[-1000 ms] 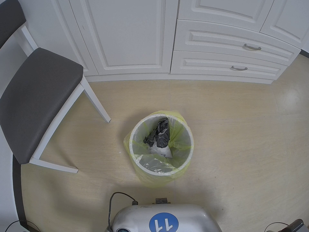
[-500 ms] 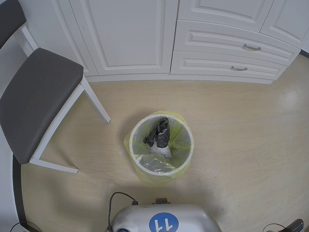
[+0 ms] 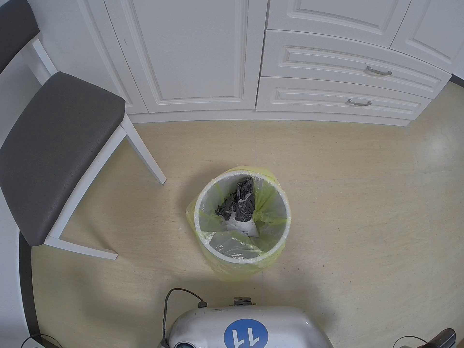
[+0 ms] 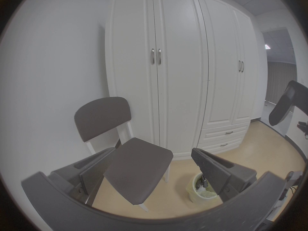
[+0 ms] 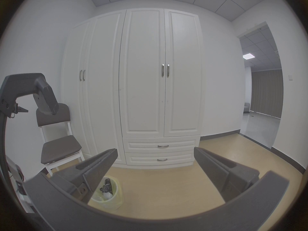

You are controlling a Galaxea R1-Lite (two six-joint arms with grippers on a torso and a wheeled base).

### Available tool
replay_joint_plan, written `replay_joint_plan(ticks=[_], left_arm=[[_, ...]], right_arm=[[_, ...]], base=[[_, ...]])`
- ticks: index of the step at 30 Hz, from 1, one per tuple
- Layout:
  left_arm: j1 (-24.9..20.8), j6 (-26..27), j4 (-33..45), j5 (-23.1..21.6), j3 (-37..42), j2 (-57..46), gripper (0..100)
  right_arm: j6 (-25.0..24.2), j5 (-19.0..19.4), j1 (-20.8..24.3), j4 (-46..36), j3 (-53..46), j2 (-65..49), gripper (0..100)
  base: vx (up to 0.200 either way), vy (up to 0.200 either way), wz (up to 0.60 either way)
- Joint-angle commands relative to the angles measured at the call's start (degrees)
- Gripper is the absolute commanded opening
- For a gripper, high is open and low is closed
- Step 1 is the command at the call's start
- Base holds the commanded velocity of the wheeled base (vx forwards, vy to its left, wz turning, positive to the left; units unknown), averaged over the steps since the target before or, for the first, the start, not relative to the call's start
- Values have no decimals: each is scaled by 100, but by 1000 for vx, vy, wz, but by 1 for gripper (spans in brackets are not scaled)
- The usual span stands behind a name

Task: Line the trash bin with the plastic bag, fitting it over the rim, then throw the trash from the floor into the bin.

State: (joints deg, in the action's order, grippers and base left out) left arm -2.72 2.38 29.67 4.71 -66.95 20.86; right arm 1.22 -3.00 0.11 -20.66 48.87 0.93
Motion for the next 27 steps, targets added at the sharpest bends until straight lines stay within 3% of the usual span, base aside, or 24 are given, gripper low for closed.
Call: replay_joint_plan(ticks=[1,6,16,27], left_arm=[[430,0,21,-31,7,-337,100],[527,0,74,-75,174,-741,100],[263,0,355,-75,1070,-2068,100],[263,-352,144,-22,1404,-2086,100]], right_arm=[[10,10,7,203,-36,-84,100],[10,10,7,528,-36,-84,100],[203,-8,7,1328,-53,-93,100],[36,-60,7,1891,-308,-93,100]], base=[[0,0,0],[0,0,0],[0,0,0],[0,0,0]])
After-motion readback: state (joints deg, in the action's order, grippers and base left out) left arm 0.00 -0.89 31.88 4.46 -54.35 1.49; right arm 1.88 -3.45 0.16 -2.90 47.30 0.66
